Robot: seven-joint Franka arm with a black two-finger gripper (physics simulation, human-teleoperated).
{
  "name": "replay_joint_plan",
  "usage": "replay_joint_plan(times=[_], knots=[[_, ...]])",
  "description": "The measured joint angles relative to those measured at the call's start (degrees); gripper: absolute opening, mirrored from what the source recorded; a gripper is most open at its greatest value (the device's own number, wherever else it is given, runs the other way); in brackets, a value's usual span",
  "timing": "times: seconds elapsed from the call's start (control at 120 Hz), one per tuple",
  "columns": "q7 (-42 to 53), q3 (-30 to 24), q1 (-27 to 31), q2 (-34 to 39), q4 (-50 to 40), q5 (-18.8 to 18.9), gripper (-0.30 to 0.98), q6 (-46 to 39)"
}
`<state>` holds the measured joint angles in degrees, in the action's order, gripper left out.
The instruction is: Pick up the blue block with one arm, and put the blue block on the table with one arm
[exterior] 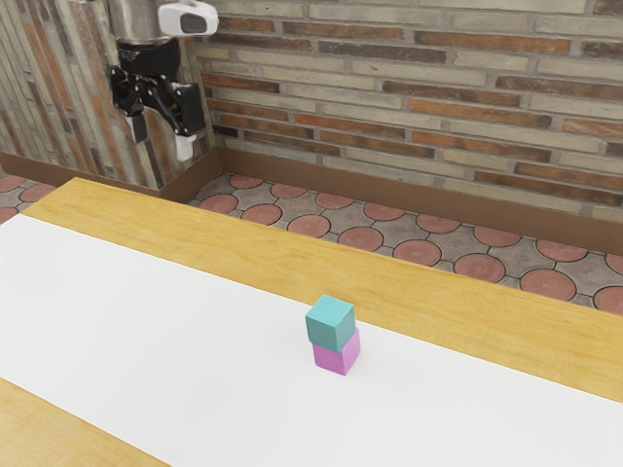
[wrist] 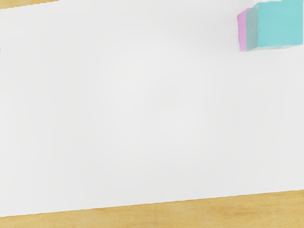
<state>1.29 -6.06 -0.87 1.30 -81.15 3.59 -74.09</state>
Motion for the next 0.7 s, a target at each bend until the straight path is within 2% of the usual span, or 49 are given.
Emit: replay_joint_plan(times=[0.142,0.35,0.525,0.7], knots=[[0.3,0.0,-2.2,0.1,-0.1,0.2,0.69,-7.2],[0.5,-0.3,-1.9,-0.2,-0.7,-0.6,0.69,-11.3],[0.5,-1.2,1.1,2.2,-17.4,-1.7,0.69,-19.3],[0.5,-1.7,2.0,2.4,-26.9,-1.9,0.69,-27.6]])
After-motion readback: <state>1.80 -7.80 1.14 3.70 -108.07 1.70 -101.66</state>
